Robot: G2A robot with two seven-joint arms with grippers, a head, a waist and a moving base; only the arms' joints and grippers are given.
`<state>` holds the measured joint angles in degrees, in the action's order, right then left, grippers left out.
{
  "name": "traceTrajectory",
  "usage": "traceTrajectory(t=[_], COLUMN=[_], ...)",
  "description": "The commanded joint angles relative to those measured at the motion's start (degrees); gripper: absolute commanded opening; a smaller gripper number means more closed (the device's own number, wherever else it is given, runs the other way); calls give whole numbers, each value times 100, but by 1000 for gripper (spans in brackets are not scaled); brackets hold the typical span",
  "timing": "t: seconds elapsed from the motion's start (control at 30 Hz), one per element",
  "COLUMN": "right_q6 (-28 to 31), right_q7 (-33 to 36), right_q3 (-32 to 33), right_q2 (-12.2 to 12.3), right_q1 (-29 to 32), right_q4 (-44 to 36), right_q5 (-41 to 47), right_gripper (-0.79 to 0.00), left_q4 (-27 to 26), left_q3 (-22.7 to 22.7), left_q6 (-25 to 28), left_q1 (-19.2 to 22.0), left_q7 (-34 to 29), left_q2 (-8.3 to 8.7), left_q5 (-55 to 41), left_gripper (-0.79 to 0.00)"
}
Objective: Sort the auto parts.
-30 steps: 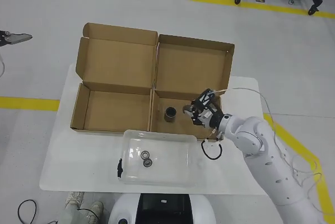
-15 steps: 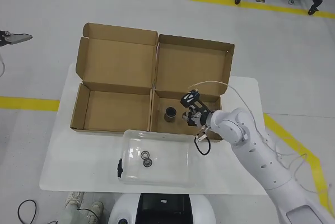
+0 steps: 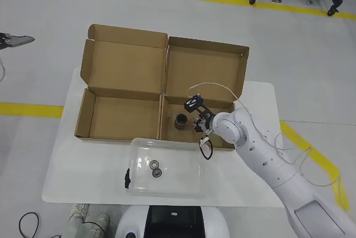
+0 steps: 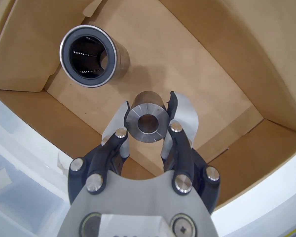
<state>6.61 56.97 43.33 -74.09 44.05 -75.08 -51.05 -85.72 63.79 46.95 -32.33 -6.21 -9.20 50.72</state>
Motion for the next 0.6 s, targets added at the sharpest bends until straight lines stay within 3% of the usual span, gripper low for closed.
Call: traceTrajectory(t=[0.0, 0.27, 0.57], right_q6=[-22, -126, -10], right_q7=[6, 78, -22], right_q3=[-46, -253, -371], right_q2=[-33, -178, -315], right_q1=[-62, -276, -439], right_q4=[85, 463, 856], right_q5=[-15, -62, -29], right_gripper=[-785, -782, -403], left_q4=[0, 0, 0], left_q3=[0, 0, 0], left_q6=[0, 0, 0], left_q1=[0, 0, 0], left_q7=[0, 0, 0], left_q2=[0, 0, 0], left_q5=[0, 0, 0], left_gripper=[0, 0, 0])
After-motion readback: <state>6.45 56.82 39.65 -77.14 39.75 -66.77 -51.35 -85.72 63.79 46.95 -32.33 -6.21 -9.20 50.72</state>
